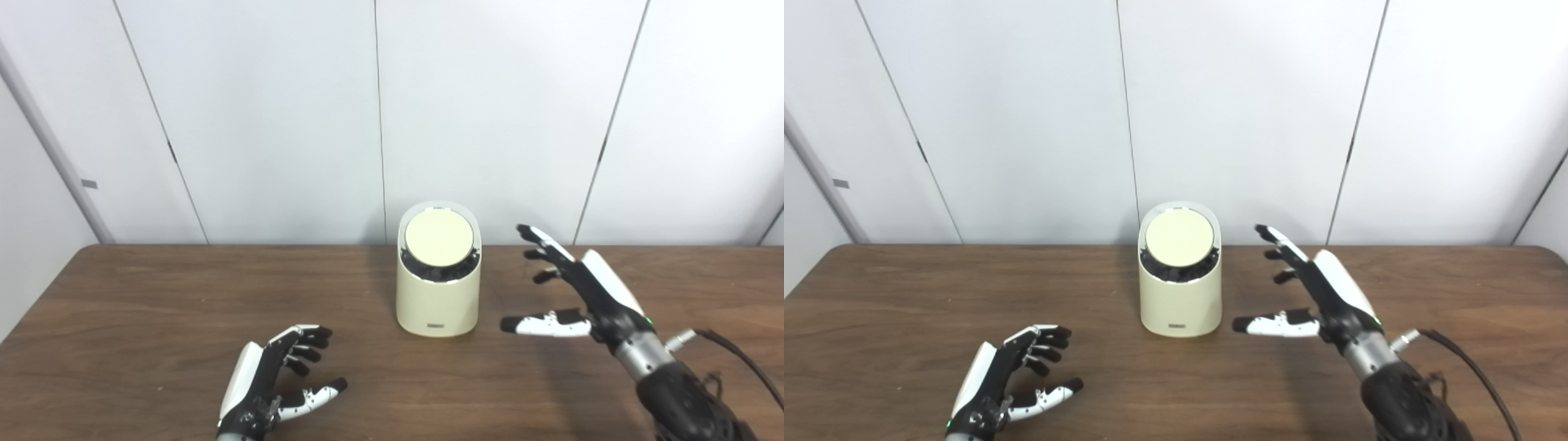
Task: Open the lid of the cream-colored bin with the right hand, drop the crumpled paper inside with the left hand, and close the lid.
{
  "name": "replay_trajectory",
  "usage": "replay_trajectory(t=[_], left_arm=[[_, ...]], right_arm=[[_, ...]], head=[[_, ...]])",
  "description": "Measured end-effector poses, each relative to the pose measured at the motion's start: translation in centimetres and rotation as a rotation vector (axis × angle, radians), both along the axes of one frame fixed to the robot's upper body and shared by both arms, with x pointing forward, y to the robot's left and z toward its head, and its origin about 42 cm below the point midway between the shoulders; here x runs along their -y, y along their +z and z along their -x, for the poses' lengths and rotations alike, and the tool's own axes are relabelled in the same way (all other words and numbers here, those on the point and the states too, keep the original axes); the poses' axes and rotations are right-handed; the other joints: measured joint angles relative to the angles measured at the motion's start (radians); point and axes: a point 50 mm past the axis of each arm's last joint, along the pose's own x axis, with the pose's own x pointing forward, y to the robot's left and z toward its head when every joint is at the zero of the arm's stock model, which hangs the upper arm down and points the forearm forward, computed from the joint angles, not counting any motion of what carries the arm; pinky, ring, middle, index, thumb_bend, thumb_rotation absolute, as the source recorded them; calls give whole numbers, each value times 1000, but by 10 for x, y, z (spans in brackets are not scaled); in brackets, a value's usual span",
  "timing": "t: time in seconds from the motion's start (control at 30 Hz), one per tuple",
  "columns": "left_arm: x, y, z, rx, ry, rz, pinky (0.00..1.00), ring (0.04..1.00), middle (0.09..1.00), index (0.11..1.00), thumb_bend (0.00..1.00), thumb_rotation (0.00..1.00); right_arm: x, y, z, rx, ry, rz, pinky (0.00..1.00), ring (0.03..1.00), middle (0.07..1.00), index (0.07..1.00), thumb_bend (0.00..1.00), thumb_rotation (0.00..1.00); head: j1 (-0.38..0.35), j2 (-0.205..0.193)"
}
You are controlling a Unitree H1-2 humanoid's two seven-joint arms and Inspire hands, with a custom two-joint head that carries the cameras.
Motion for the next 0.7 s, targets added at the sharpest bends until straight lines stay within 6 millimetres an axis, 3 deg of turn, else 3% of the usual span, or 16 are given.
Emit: replay_trajectory(t=[0.3, 0.6, 0.7], left_arm=[[-3, -1, 0, 15, -3, 10, 536, 628, 676, 695, 648, 32], [-4, -3, -2, 28, -15, 33, 539, 629, 685, 704, 644, 40], [-5, -5, -2, 38, -24, 43, 532, 626, 688, 712, 647, 24]], right_arm=[[10, -32, 25, -39, -12, -91, 758, 867, 938, 918, 788, 269], [11, -50, 29, -78, -21, -112, 721, 849, 940, 923, 788, 260], [9, -53, 31, -82, -28, -114, 697, 844, 935, 924, 795, 303]], head=[[-9, -6], [-20, -11], [-20, -9]])
